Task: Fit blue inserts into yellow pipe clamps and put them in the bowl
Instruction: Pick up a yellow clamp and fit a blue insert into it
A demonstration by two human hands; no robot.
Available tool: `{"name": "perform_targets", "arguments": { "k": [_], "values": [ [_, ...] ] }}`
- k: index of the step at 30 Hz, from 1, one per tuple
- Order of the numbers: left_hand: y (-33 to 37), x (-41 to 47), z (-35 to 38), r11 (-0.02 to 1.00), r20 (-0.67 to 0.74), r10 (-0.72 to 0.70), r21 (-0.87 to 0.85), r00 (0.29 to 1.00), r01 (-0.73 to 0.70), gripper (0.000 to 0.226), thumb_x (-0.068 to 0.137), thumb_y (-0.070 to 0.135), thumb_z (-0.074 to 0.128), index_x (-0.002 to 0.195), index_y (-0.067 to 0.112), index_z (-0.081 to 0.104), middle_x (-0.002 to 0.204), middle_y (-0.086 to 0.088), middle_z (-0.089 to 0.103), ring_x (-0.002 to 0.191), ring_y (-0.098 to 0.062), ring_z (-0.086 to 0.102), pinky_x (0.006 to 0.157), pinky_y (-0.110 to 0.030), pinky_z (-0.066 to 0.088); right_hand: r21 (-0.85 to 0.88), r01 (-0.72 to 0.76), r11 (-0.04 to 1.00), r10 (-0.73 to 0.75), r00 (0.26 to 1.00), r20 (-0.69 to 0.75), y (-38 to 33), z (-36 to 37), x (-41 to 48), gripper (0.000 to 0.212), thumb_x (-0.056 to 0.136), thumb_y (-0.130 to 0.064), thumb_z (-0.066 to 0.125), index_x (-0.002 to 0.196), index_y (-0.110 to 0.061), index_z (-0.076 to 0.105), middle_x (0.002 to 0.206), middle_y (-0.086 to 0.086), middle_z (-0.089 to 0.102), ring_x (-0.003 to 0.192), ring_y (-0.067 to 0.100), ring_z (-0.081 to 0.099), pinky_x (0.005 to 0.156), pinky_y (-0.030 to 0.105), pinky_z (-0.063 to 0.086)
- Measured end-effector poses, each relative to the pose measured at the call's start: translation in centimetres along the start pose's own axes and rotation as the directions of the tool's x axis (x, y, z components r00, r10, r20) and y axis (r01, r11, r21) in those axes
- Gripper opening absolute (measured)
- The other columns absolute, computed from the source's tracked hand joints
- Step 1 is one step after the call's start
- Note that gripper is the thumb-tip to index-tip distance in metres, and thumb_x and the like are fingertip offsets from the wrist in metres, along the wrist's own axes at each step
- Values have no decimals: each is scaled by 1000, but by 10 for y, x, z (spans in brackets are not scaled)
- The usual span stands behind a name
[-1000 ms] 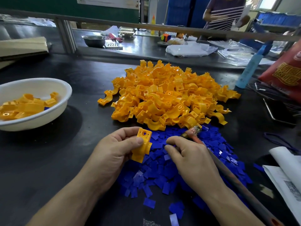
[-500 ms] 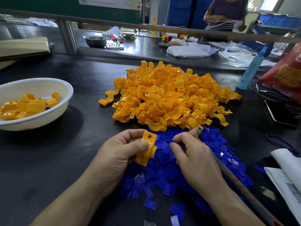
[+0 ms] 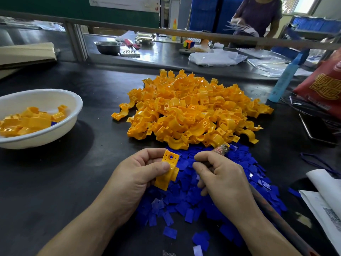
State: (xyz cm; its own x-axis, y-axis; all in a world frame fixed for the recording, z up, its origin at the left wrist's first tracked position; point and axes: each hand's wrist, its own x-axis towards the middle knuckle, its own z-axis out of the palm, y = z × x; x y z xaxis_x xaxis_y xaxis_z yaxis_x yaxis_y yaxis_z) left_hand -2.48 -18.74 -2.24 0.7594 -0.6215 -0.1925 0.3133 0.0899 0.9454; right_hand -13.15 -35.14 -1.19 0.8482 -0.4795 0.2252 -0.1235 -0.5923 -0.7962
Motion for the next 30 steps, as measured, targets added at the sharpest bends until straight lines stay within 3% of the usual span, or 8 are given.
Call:
{"name": "perform_targets", "arguments": {
  "k": [7, 11, 14, 18, 24, 30],
  "values": [
    [0, -2, 3, 999, 7, 37, 10, 999, -37, 47, 66, 19, 75, 113, 16, 67, 102, -12, 75, 83, -23, 74, 63, -23, 57, 271, -91, 958, 76, 995, 68, -4, 0, 1, 15, 94, -27, 55, 83, -33, 61, 66, 1, 65, 48, 10, 59, 45, 19, 48],
    [-2, -5, 5, 992, 27, 92, 83, 995, -94, 51, 65, 24, 74, 115, 21, 66, 102, -8, 76, 88, -21, 73, 69, -22, 58, 551, -164, 818, 78, 981, 177, -7, 2, -2, 17, 89, -12, 62, 88, -28, 69, 70, 5, 67, 61, 17, 64, 56, 24, 52],
    [-4, -8, 7, 981, 51, 118, 147, 992, -124, 49, 68, 27, 73, 116, 26, 65, 102, -2, 76, 92, -18, 73, 72, -21, 57, 636, -151, 757, 62, 985, 160, -10, 6, -4, 21, 85, -6, 65, 96, -23, 69, 75, 4, 69, 63, 18, 65, 55, 24, 54],
    [-6, -10, 10, 964, 67, 147, 213, 987, -158, 47, 69, 31, 72, 115, 30, 64, 102, 4, 76, 92, -13, 73, 72, -17, 55, 511, -54, 858, 14, 997, 82, -13, 7, -7, 19, 86, -15, 64, 92, -32, 68, 73, 6, 69, 60, 17, 66, 55, 21, 54],
    [-8, -10, 11, 946, 77, 172, 265, 982, -186, 24, 74, 41, 67, 98, 40, 70, 96, 1, 76, 85, -16, 73, 70, -23, 58, 253, 116, 960, -121, 993, 5, -14, 12, -10, 12, 86, -23, 66, 89, -35, 66, 92, -12, 62, 78, 12, 62, 62, 18, 51],
    [-11, -10, 12, 953, 66, 168, 243, 984, -179, 22, 74, 44, 65, 95, 38, 72, 94, -2, 76, 83, -18, 73, 68, -23, 58, 345, -2, 939, -4, 1000, 19, -9, 20, -10, 13, 84, -30, 68, 95, -36, 65, 93, -11, 65, 88, 11, 64, 73, 31, 58]
  ]
}}
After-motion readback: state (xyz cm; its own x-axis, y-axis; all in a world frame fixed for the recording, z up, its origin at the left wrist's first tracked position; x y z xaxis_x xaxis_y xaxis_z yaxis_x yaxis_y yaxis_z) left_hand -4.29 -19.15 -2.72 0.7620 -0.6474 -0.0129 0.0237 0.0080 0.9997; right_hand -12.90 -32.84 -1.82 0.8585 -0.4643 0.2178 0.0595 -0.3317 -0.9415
